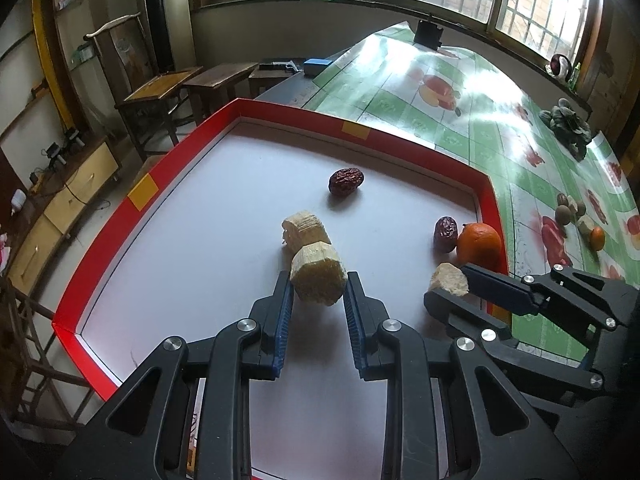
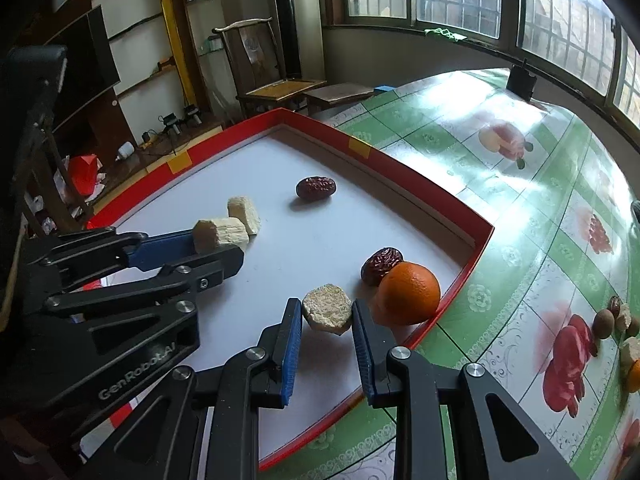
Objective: Organize fruits
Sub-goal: 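Carry both chunks into the tray and open the right tool, then grasp the brown round fruit with the left tool while the right tool grasps an orange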
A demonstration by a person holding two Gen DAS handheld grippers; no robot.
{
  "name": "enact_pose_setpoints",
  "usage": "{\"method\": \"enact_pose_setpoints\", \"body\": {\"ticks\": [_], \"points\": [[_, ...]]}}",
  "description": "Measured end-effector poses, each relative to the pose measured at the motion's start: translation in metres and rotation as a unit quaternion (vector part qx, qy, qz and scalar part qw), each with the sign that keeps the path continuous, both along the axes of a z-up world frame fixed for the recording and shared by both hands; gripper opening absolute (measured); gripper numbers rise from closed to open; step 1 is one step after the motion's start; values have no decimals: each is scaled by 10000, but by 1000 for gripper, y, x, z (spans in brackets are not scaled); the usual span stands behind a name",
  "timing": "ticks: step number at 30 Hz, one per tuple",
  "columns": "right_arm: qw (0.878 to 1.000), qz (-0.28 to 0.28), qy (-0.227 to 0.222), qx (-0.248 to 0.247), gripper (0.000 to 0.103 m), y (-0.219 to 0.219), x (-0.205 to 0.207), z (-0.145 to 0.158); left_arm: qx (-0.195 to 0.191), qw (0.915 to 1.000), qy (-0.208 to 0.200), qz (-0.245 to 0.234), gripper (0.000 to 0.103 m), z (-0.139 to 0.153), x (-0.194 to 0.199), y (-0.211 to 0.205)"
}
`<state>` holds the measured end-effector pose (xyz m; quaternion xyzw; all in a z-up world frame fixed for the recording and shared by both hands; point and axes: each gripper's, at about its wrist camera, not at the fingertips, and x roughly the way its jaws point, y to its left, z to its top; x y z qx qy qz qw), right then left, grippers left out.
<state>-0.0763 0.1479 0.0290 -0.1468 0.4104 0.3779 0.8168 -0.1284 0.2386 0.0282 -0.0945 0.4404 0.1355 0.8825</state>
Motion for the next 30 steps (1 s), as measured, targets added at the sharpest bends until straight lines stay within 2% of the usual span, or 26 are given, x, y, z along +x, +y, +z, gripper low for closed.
{"method": "enact_pose_setpoints", "body": {"ticks": [4, 6, 9, 10, 11, 13, 18, 30], "points": [[10000, -17, 40, 5, 27, 0, 1, -4, -140, 9999, 33, 74, 25, 0, 1, 3], [9999, 30, 82, 81, 34, -2, 0, -2, -219, 9996, 94, 119, 25, -1, 2, 5], [9999, 19, 18, 141, 37, -6, -4, 4, -116, 9998, 78, 134, 26, 3, 1, 2], [9998, 5, -6, 173, 37, -9, -6, 6, -73, 9999, 42, 130, 31, 5, 0, 0], [9998, -27, -11, 219, 37, -13, -6, 9, -44, 9999, -27, 124, 46, 8, -1, -1], [9995, -103, 7, 302, 37, -23, -7, 14, -62, 9998, -161, 96, 66, 14, -3, -5], [9982, -366, -42, 473, 38, -53, -10, 24, 136, 9992, -376, -70, 67, 29, -3, -26], [9897, -1267, -153, 650, 40, -137, -5, 38, 134, 9956, -439, -820, 67, 38, 21, -102]]}}
